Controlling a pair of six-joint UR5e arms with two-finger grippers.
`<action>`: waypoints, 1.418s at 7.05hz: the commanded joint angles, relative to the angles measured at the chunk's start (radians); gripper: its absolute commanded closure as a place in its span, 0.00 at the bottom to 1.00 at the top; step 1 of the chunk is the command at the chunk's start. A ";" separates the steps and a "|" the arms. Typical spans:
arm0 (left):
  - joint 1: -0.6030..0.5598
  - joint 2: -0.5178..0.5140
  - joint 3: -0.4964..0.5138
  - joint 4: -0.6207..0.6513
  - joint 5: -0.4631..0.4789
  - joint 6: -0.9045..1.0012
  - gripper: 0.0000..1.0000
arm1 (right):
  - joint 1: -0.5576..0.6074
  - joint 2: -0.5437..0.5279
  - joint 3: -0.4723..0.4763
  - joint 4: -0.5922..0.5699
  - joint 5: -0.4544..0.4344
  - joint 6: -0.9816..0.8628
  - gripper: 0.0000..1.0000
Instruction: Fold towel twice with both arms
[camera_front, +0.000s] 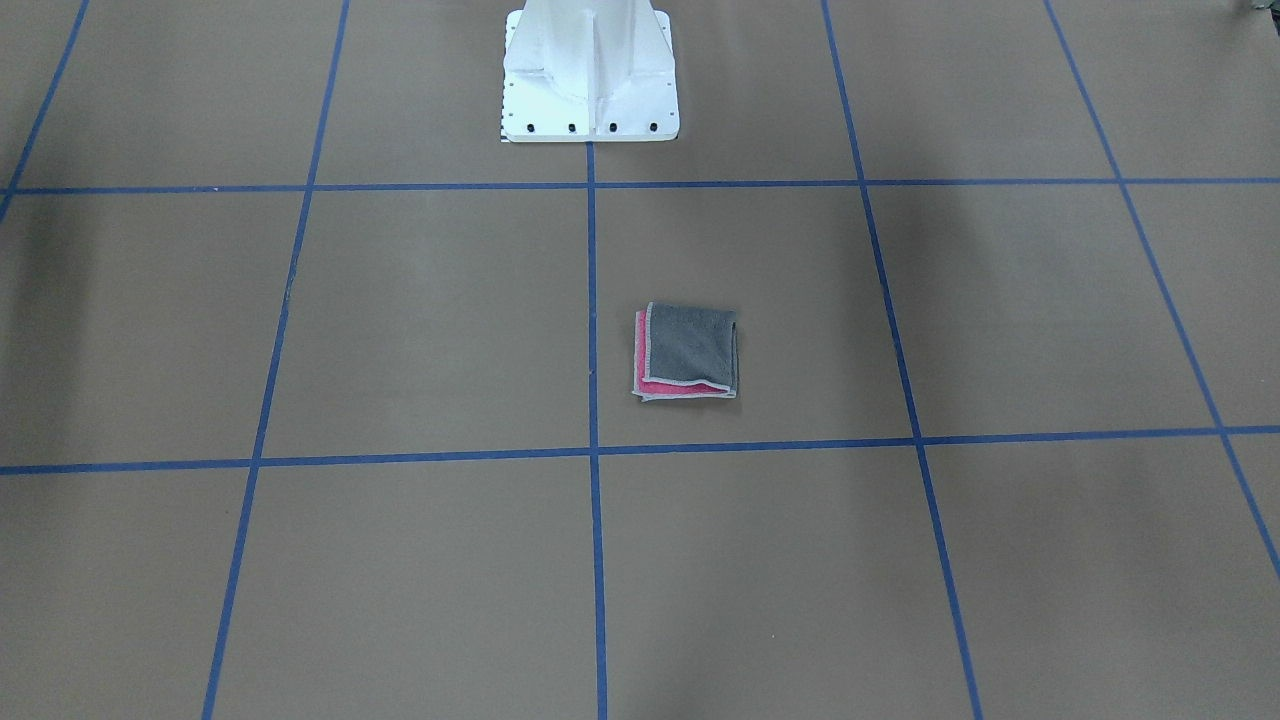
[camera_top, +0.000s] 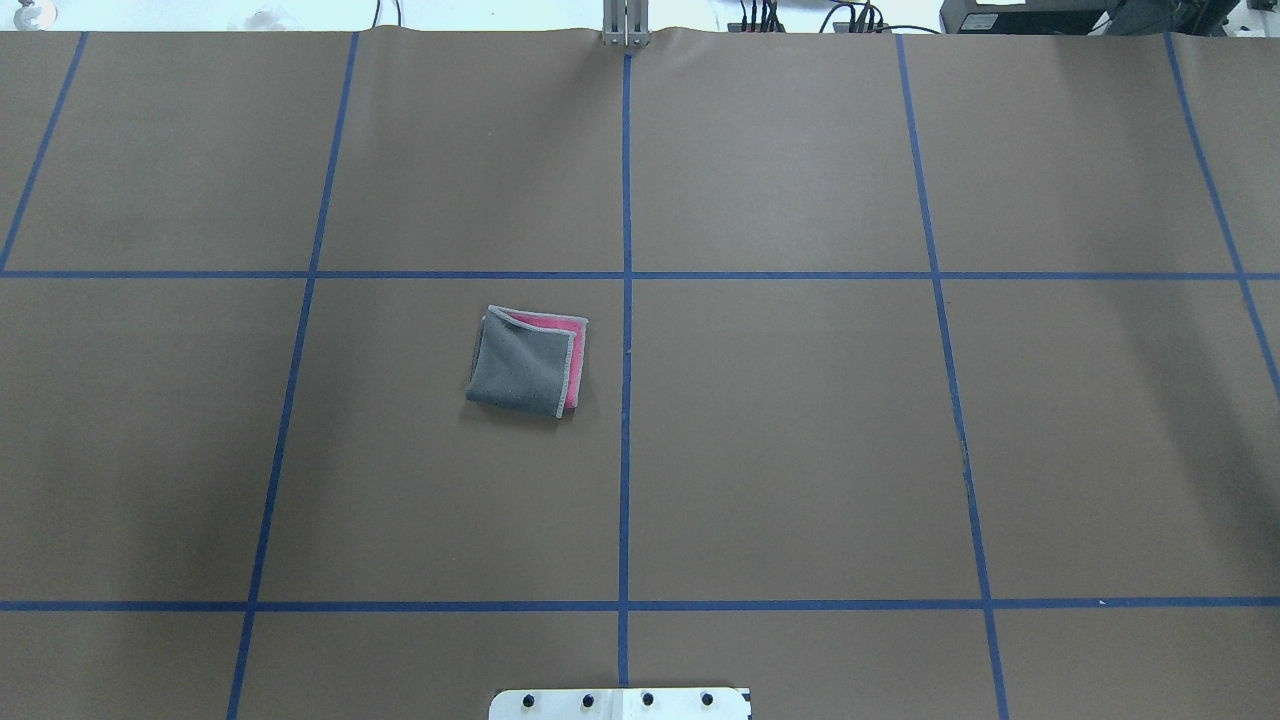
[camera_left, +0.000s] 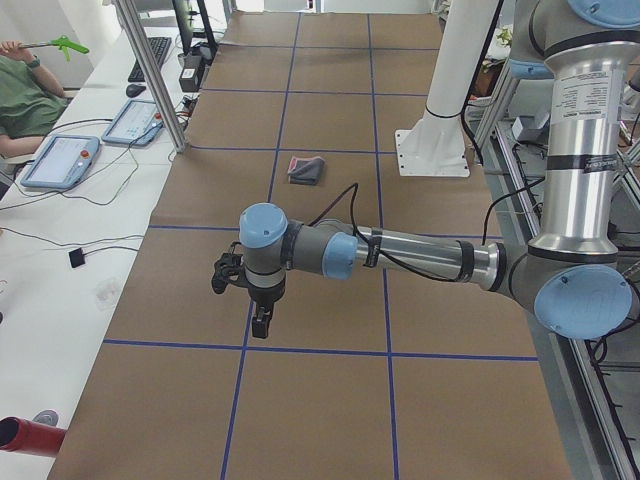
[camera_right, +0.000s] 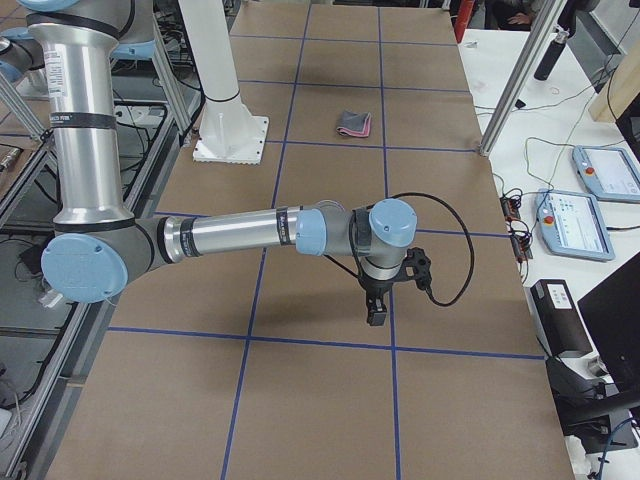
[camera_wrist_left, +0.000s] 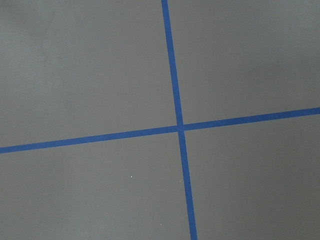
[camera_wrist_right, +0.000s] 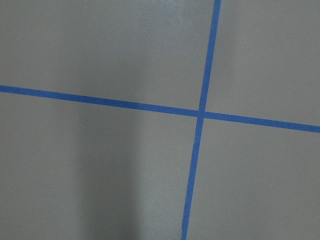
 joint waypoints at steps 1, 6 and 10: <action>0.001 0.004 -0.017 0.051 0.000 0.002 0.00 | 0.036 0.002 0.002 -0.098 0.015 -0.096 0.00; 0.001 0.024 -0.025 0.116 -0.008 0.131 0.00 | 0.054 -0.032 -0.001 -0.101 0.097 -0.095 0.00; -0.001 0.024 -0.030 0.118 -0.010 0.131 0.00 | 0.054 -0.070 0.004 -0.021 0.034 -0.075 0.00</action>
